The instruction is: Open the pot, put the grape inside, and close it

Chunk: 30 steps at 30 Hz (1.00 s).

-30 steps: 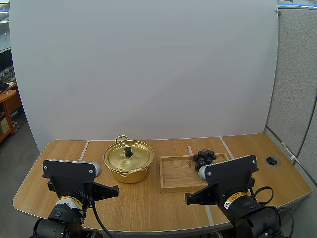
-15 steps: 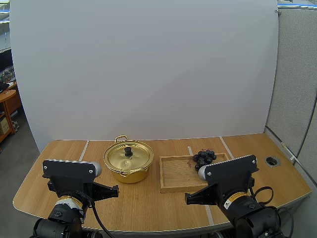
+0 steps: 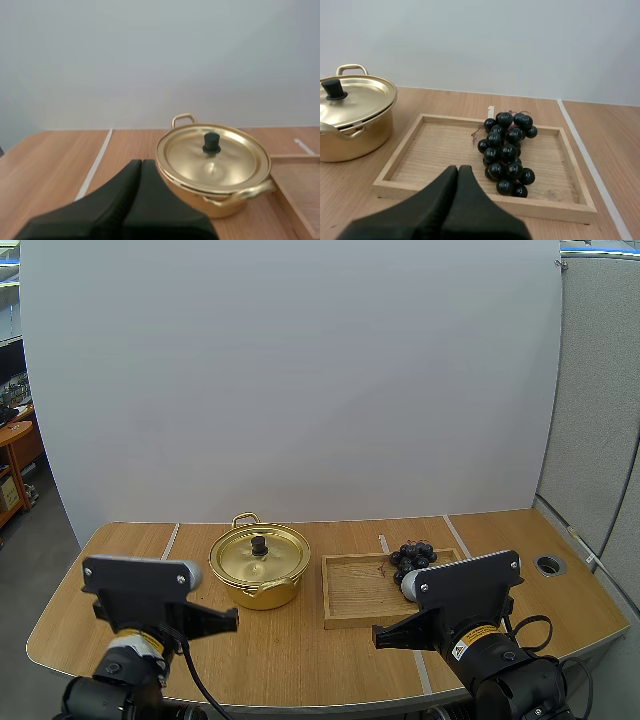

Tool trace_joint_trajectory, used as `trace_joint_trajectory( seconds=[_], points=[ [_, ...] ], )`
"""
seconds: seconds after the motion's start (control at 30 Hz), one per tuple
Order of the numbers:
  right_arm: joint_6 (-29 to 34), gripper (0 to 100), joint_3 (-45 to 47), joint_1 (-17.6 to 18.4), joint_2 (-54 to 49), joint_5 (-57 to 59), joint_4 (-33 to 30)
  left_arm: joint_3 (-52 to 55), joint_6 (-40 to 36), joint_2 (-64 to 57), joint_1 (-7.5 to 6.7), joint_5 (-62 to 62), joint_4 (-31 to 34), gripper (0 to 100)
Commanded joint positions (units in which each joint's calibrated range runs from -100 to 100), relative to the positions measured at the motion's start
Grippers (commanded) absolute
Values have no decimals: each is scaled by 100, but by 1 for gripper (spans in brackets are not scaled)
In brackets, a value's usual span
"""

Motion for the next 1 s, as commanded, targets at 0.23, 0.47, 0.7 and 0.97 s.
trace_joint_trajectory(
  seconds=[0.23, 0.47, 0.7, 0.97],
  points=[
    [-11, 0, -2602, -24, -37, 1540, -29, -2318, 107, -21, 9, 169, 44, 0],
    [-11, 0, -3721, -24, -37, 2858, 15, -3516, 153, -21, 9, 2353, 44, 0],
    [-11, 0, -4558, -24, -37, 4532, 57, -4208, 167, -21, 9, 3668, 44, 0],
    [196, 0, -5009, -24, 665, 5836, -9, -4684, 1411, 835, 9, 4335, -1051, 0]
  ],
)
